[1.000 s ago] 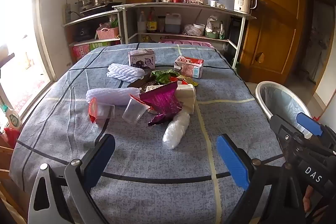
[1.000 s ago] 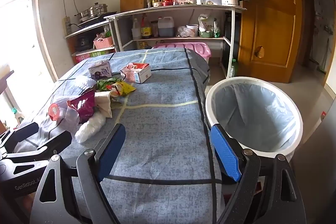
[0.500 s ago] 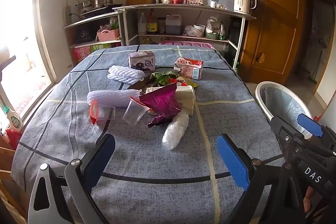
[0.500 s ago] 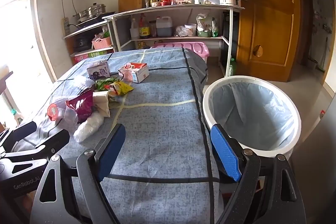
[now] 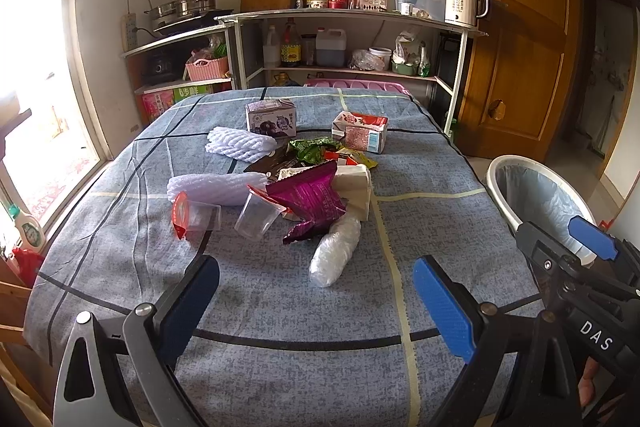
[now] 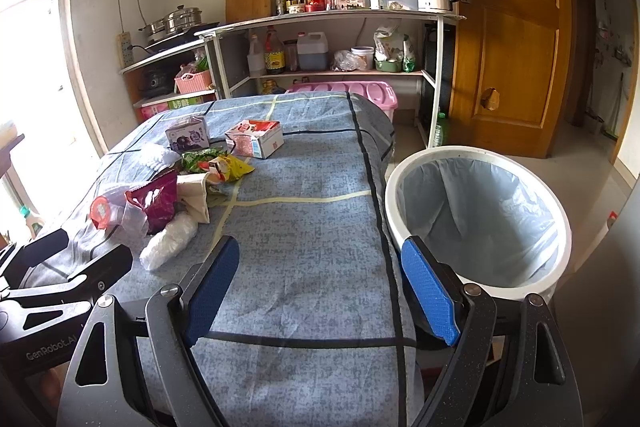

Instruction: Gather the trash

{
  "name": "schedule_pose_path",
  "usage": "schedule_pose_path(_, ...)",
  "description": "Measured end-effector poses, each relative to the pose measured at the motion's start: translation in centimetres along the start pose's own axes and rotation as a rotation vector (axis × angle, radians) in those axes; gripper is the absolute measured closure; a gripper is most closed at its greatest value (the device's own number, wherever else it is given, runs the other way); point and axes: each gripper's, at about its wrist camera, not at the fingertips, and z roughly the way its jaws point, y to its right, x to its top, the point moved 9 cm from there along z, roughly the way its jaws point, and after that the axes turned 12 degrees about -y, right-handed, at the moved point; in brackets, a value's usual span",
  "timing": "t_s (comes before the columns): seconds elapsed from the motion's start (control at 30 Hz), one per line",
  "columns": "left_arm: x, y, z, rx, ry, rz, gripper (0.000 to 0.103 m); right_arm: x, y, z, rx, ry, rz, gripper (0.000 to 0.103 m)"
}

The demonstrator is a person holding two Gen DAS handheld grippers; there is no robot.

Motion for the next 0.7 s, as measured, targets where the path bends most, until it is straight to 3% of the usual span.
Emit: schedule_pose_path(0.7,0.02,0.01,-0.07,0.000,0.001,0.000,0.004,0.14,0.19,-0.32,-0.002,0.003,-0.001,0.019)
